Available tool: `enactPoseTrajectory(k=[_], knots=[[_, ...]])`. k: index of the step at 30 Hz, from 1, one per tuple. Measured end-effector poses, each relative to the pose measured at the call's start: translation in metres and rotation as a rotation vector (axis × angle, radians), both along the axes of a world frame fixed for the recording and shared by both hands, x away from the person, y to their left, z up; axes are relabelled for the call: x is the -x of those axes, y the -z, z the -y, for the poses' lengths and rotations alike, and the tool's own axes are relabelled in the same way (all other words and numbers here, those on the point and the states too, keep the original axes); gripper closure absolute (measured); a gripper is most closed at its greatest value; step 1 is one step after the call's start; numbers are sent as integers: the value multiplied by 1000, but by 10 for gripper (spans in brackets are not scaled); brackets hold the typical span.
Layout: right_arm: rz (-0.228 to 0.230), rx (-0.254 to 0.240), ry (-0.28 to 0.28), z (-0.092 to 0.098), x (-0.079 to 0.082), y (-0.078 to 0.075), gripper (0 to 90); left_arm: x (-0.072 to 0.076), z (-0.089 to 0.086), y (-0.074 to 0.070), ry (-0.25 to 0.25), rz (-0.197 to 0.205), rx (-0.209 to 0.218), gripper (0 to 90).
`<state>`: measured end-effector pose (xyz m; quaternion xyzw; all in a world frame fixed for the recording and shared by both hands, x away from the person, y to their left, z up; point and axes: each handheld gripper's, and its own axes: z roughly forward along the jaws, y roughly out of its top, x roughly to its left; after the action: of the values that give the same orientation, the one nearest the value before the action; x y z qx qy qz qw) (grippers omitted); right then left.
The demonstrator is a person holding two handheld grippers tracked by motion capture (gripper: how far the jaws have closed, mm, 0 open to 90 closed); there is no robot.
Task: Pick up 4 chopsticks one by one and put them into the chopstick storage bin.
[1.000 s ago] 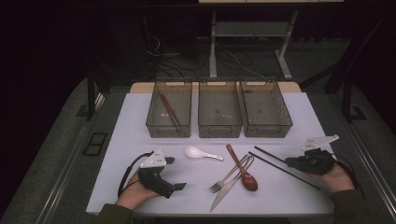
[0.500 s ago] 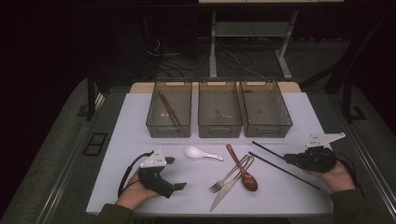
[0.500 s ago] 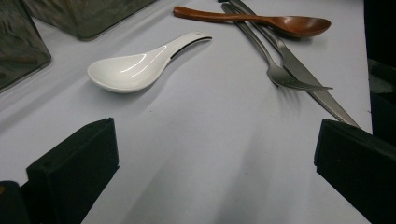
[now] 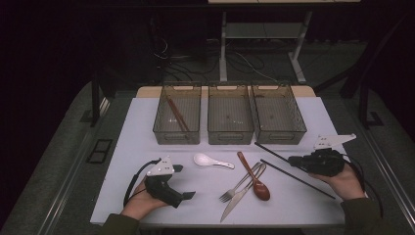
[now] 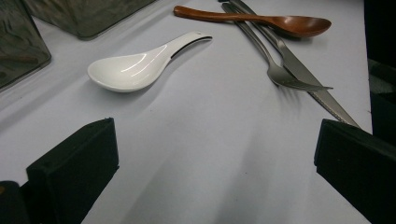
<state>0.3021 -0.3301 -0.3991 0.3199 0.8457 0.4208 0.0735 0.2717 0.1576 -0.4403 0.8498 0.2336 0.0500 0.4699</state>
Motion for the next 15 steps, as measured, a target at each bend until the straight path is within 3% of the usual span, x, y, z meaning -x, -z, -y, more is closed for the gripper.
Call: enactPoseTrajectory(k=[15], knots=[[30, -52, -26, -26, -8, -16, 862, 1, 1, 0, 0, -1, -1, 0]])
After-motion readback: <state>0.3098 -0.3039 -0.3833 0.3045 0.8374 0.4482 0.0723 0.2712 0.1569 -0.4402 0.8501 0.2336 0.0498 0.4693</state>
